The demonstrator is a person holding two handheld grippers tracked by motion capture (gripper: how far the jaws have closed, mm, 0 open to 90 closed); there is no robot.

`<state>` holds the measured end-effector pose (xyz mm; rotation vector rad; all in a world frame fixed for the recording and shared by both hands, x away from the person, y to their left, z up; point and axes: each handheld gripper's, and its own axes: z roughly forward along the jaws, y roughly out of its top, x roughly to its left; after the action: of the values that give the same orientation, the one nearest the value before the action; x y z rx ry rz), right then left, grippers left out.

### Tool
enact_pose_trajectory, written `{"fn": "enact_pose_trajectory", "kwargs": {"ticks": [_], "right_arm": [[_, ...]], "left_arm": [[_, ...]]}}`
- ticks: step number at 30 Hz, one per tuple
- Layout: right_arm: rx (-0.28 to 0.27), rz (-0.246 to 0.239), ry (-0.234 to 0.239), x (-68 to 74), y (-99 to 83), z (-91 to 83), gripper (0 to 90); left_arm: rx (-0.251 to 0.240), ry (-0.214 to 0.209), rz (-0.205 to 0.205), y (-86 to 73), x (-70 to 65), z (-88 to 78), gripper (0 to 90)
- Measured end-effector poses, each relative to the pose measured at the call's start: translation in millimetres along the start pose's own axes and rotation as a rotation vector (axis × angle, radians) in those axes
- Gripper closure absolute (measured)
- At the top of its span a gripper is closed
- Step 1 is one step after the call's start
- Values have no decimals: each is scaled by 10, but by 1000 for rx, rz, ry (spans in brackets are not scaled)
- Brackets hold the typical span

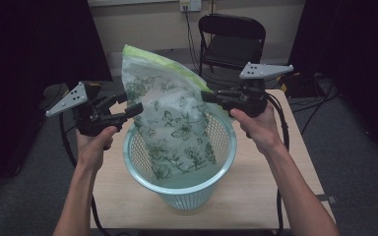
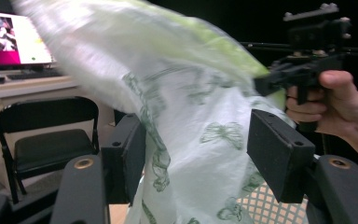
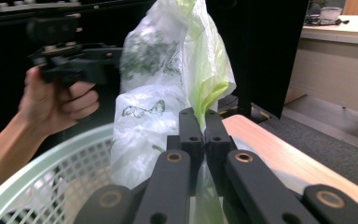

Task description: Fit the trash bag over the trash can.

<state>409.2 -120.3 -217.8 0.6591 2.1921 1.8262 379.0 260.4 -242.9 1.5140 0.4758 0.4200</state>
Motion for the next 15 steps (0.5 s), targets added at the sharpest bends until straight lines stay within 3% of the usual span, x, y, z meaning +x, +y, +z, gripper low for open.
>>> {"fn": "enact_pose_trajectory", "kwargs": {"ticks": [3,6,7,15], "right_arm": [[14,3,-28,-25,21,69,900],[25,16,-72,-119,-21,75,900],[21,35,-76,-192,-60,57,900],[8,84,-120,-383,-194,-23,900]], "left_arm": [[-7,1,16,28,-32,-32,380],[-9,1,4,31,-17,-66,379],[-6,1,6,28,-11,-73,375],[-5,5,-7,-19,26,-76,375]]}}
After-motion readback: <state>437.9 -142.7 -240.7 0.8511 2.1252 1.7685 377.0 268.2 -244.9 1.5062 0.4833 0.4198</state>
